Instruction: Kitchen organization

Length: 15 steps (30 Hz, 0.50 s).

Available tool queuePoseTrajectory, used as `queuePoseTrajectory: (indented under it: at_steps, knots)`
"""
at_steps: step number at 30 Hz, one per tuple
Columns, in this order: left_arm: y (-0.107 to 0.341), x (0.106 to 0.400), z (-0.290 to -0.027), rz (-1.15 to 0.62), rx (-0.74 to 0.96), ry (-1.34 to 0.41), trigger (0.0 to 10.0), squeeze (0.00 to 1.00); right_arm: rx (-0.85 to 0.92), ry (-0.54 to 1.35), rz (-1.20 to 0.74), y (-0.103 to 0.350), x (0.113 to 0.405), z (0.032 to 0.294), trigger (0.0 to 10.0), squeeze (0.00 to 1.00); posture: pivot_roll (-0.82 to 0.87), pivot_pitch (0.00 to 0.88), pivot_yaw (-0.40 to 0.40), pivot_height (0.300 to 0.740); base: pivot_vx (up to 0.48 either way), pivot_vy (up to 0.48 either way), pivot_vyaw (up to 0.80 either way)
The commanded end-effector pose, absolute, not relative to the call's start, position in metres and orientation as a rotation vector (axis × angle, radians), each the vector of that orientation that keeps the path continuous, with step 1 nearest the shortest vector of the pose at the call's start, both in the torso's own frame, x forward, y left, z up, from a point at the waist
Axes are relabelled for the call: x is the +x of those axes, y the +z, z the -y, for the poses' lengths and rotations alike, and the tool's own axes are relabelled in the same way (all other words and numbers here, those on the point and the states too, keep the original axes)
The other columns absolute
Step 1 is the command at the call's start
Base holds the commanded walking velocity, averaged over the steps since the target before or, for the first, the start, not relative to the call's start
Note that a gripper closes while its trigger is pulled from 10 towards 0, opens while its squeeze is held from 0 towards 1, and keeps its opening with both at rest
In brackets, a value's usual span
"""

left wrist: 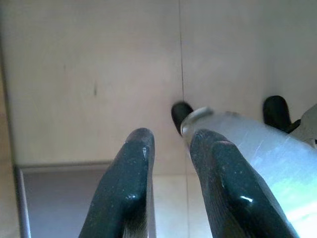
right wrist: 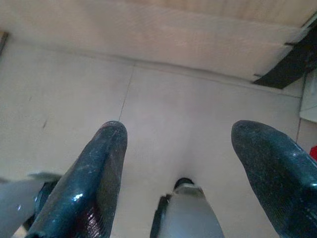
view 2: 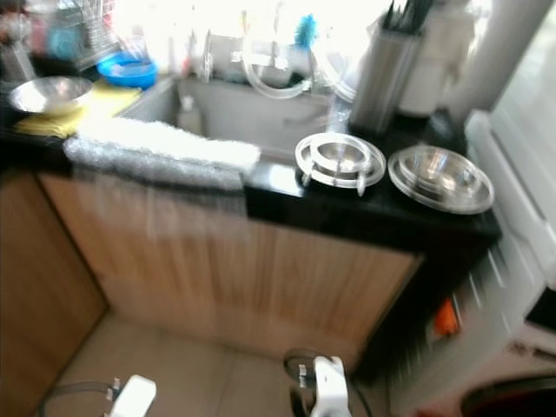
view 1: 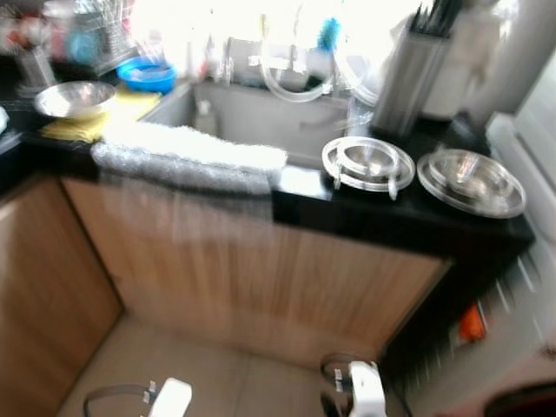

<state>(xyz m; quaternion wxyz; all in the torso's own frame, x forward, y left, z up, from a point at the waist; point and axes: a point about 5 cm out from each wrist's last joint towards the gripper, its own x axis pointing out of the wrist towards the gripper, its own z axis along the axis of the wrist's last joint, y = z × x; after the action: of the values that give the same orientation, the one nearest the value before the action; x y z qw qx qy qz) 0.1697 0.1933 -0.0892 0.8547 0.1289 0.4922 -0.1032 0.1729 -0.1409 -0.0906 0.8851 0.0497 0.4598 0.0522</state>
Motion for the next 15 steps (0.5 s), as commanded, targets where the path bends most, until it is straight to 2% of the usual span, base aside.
queuePoseTrajectory:
  at_steps: [1,15]
  knots:
    - [-0.0832,0.1850,-0.1816,-0.983,0.245,-0.250,10.0,0.00,0.087,0.075,-0.971,-0.0925,0.1683,0.1535,10.0,0.00,-0.05,0.002,-0.074,0.740,0.368,0.000,0.00]
    - [-0.0785,0.1936,-0.1831,-0.957,0.244,-0.257,10.0,0.00,0.093,0.070,-0.964,-0.0916,0.1704,0.1521,10.0,0.00,-0.05,0.014,-0.067,0.740,0.369,0.000,0.00]
